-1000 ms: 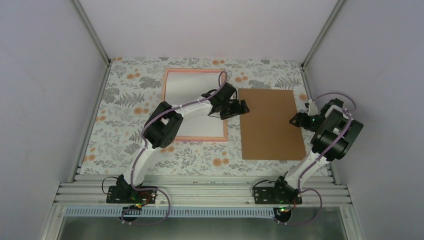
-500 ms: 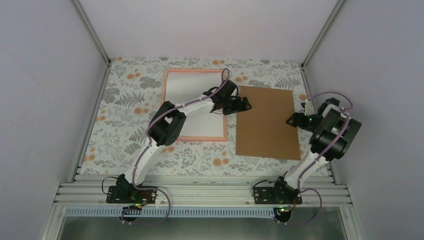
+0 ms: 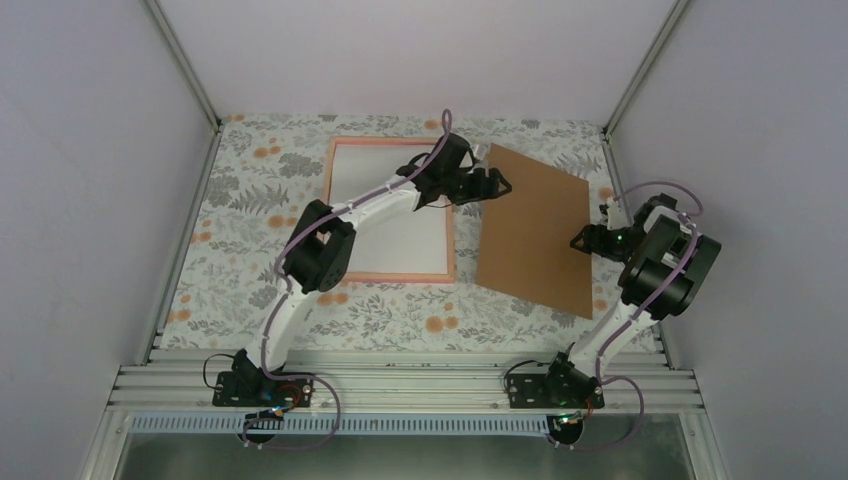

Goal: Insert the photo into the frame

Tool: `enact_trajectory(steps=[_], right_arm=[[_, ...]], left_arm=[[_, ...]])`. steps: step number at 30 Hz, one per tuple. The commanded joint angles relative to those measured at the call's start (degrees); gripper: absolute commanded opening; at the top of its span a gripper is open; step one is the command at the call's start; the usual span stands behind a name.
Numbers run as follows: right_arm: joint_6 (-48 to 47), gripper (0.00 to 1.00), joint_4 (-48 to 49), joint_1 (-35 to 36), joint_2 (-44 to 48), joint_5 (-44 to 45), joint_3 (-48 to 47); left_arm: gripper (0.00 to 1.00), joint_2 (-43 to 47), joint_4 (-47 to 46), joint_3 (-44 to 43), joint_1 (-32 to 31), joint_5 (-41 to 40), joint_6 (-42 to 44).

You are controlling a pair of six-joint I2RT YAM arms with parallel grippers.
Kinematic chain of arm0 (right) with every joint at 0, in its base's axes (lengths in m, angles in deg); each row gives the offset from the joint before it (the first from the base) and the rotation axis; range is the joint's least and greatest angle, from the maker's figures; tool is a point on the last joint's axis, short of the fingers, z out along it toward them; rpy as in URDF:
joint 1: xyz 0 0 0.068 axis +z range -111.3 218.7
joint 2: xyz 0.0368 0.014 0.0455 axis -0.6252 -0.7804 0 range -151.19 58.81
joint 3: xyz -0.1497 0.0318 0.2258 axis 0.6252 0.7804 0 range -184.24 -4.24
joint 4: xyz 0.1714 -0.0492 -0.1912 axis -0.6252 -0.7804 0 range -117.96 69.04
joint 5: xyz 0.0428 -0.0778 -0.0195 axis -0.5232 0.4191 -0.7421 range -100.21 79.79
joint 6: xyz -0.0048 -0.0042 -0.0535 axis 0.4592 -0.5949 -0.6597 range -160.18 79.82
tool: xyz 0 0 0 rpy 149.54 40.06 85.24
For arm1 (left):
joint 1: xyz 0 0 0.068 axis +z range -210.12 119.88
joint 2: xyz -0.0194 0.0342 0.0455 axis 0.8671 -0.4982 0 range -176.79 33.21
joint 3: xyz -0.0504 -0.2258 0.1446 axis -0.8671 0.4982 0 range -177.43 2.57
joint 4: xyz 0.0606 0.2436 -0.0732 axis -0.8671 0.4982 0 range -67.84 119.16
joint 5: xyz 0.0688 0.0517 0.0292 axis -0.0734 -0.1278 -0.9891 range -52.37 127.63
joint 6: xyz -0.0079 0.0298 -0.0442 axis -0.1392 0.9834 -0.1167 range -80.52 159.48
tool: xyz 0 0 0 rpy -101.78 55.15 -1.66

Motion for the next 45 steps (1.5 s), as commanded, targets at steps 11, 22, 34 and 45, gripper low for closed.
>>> enact_trajectory(steps=[11,22,34,45], right_arm=[[1.68,0.74,-7.40,7.49,-4.82,-7.51,5.14],[2.09,0.73,-6.63,6.49,-5.26,-5.96,4.43],[2.74,0.72,-5.52,6.63,-6.06,-6.87,5.79],[2.59,0.72,-5.38,6.63,-5.69,-6.50,5.81]], left_arm=[[0.91,11.48,6.77,15.08,4.19,1.84,16.44],[1.00,19.88,3.16,30.55,11.01,12.56,27.63],[0.85,13.50,-2.06,30.63,9.05,19.12,20.25],[0.85,16.86,-0.81,34.99,10.69,13.63,20.14]])
